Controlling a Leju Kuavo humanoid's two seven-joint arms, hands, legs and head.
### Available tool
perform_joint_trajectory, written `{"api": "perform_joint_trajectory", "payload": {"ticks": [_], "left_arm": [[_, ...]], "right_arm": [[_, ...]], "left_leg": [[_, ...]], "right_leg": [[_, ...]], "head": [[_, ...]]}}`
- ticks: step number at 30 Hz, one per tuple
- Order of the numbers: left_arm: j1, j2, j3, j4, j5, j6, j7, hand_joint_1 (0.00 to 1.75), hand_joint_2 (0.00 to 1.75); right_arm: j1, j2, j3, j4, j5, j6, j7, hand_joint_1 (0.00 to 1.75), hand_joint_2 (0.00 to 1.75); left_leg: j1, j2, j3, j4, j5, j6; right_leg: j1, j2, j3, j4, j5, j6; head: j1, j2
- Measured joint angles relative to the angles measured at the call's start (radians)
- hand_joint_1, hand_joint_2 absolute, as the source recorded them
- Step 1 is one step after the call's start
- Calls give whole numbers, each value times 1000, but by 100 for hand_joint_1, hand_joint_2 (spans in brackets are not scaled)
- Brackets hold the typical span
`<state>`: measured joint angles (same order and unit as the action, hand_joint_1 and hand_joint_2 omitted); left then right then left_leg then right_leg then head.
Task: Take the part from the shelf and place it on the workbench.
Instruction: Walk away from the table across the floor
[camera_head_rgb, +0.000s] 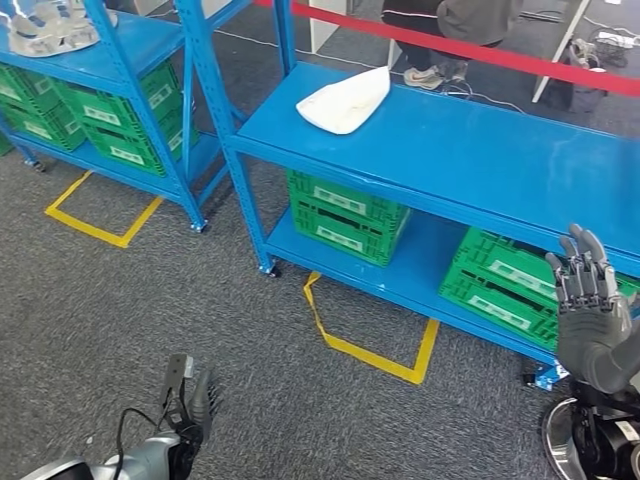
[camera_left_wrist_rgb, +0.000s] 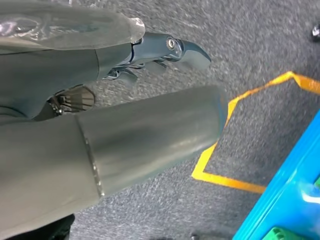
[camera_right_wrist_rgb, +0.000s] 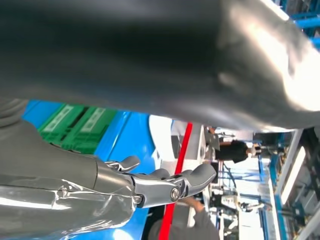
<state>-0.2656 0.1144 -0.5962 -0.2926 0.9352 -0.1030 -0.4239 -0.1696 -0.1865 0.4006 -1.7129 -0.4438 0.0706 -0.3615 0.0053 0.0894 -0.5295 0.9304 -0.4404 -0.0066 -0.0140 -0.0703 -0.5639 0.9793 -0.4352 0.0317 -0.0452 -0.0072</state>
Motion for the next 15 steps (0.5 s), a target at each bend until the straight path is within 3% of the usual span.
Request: {"api": "perform_joint_trajectory", "payload": {"ticks": [1,3,5,7,9,10,11,12,14,15], "left_arm": [[0,1,0,0,0,0,-1,0,0],[-1,1,0,0,0,0,-2,0,0],[-2,1,0,0,0,0,-2,0,0],[0,1,1,0,0,0,-2,0,0],[5,2,1,0,0,0,-2,0,0],[8,2,1,0,0,0,-2,0,0],[8,2,1,0,1,0,-2,0,0],[8,2,1,0,1,0,-2,0,0],[6,4,1,0,1,1,-2,0,0],[5,6,1,0,1,1,-2,0,0]], "right_arm": [[-1,0,1,0,0,0,0,0,0],[0,0,3,1,-1,0,0,0,0],[-3,0,4,0,-1,0,0,0,0],[-6,0,5,1,-1,0,1,0,0],[-5,0,6,2,-1,0,2,0,0],[-5,0,7,3,-2,0,3,0,0],[-5,0,7,3,-2,0,3,0,0],[-5,0,7,3,-2,-1,3,0,0],[-6,0,7,3,-3,-2,4,0,0],[-6,0,8,3,-3,-2,4,0,0]], "left_leg": [[-3,10,1,2,-2,-5],[-2,24,3,6,-7,-13],[4,-12,-12,53,-41,-22],[8,-64,-72,180,-106,-26],[7,-80,-139,305,-146,-25],[7,-83,-153,321,-139,-22],[6,-87,-146,297,-114,-18],[4,-95,-122,237,-76,-12],[4,-139,-58,94,-12,1],[3,-154,-36,47,3,4]], "right_leg": [[4,-2,4,-9,-5,-7],[5,21,3,-10,-3,-24],[2,45,4,-12,1,-37],[1,67,3,-14,4,-46],[4,94,1,-14,5,-51],[6,109,1,-14,6,-52],[7,123,1,-14,7,-52],[7,137,2,-14,7,-52],[8,162,1,-13,9,-49],[7,174,-2,-12,10,-45]], "head": [[-1,0],[-6,0],[-10,0],[-17,0],[-22,0],[-23,0],[-23,0],[-24,0],[-24,0],[-24,0]]}}
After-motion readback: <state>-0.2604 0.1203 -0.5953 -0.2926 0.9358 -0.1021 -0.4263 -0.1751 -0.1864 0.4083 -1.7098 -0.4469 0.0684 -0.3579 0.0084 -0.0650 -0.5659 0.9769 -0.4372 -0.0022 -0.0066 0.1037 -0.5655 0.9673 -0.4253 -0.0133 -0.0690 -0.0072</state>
